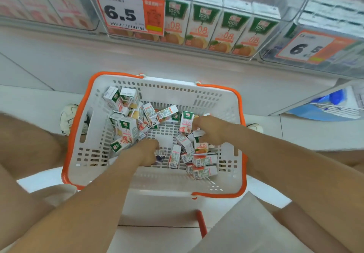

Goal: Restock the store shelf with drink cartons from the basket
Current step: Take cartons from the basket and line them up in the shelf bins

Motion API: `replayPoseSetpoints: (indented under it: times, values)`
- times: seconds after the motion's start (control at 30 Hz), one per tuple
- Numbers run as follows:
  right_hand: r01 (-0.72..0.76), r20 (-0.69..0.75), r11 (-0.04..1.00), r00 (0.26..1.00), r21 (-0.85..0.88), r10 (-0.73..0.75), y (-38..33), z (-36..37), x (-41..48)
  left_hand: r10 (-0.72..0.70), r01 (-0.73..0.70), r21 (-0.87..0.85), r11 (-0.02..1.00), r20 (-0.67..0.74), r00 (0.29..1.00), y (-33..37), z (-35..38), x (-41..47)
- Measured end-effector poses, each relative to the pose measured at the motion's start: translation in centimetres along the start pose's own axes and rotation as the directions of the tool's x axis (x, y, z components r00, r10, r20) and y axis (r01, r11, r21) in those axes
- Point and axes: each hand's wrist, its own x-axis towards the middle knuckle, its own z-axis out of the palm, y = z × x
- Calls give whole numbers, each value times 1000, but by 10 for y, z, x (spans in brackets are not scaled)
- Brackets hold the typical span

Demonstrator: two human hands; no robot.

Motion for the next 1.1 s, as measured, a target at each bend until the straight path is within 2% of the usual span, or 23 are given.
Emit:
replayPoseSetpoints:
  times: [0.1,0.2,0.37,0.5,0.63,0.83,0.97,1.03,1.1]
  values:
    - [47,-115,993,993,109,-35,-13,-28,-18,69,-79,-177,981,-60,996,11,-42,-32]
    - [98,-256,975,966,200,-45,-31,-63,-42,151,-204,-376,904,-166,974,28,-83,-72]
    - [156,-498,956,867,249,-12,-68,-117,-98,196,-400,-474,784,-423,885,53,-136,-143]
    - [237,-598,934,801,266,-33,-88,-143,-127,223,-511,-428,746,-562,796,62,-167,-185]
    - [280,-713,937,699,208,-51,-110,-169,-150,254,-530,-390,753,-571,781,61,-200,-217]
    - [338,-881,928,472,160,-20,-131,-222,-164,259,-529,-246,812,-660,705,61,-251,-258]
    - [371,-931,919,364,131,-14,-131,-258,-163,223,-524,-211,825,-730,646,58,-277,-273]
    - [359,-948,927,319,114,-7,-128,-269,-150,200,-546,-220,809,-770,606,59,-282,-273]
    - [319,-949,945,313,70,-35,-126,-275,-130,155,-544,-245,802,-794,587,61,-282,-271]
